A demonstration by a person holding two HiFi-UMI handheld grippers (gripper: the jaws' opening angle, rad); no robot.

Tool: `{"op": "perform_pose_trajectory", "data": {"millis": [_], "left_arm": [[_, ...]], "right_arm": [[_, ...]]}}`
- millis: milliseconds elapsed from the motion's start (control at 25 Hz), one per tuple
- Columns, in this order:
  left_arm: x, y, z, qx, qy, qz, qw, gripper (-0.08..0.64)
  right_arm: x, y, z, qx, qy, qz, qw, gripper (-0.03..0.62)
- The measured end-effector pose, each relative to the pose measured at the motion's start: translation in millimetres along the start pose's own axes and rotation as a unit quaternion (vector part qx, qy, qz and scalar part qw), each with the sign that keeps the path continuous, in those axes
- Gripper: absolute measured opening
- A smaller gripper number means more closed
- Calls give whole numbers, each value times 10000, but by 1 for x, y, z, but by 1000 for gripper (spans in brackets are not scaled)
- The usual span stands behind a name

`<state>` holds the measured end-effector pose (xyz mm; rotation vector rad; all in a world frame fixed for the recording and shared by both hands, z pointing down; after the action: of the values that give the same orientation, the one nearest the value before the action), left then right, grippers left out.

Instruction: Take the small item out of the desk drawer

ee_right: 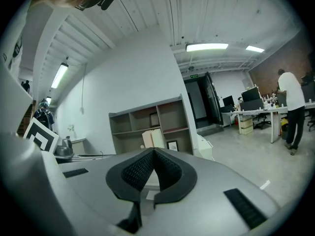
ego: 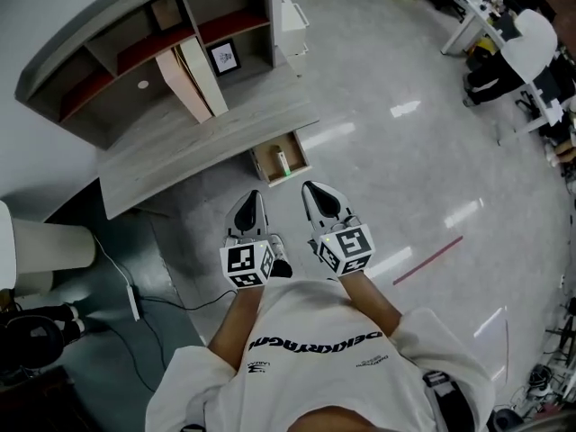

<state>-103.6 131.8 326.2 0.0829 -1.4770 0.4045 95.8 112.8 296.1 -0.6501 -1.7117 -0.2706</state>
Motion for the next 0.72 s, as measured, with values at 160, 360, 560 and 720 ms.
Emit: {"op": "perform_pose_trajectory", "data": {"millis": [160,360,560,720], "left_arm": [[-11,-37,26,171,-62,36,9998,15],[-20,-73,53,345,-88,79,9993,15],[-18,-99,71,460,-85,147,9988,15],[-13,-110,79,510,-74,242,9984,15]], "right_arm": [[-9,-38,-10,184,-28,-17,9998,32],[-14,-73,-21,411,-60,16,9991,32],[-11,-100,-30,506,-67,86,9987,32],[-5,-113,-36,615,-93,219,9978,32]]}}
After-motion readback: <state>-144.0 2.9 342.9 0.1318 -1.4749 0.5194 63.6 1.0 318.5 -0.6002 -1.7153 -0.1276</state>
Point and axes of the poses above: the fingertips, and each gripper's own axes: y backward along the fingers, z to its left, x out of its underside, the point moved 10 cm from there along y, backward along the fingers, and after that the axes turned 4 degrees about -y, right-handed, at the moved point
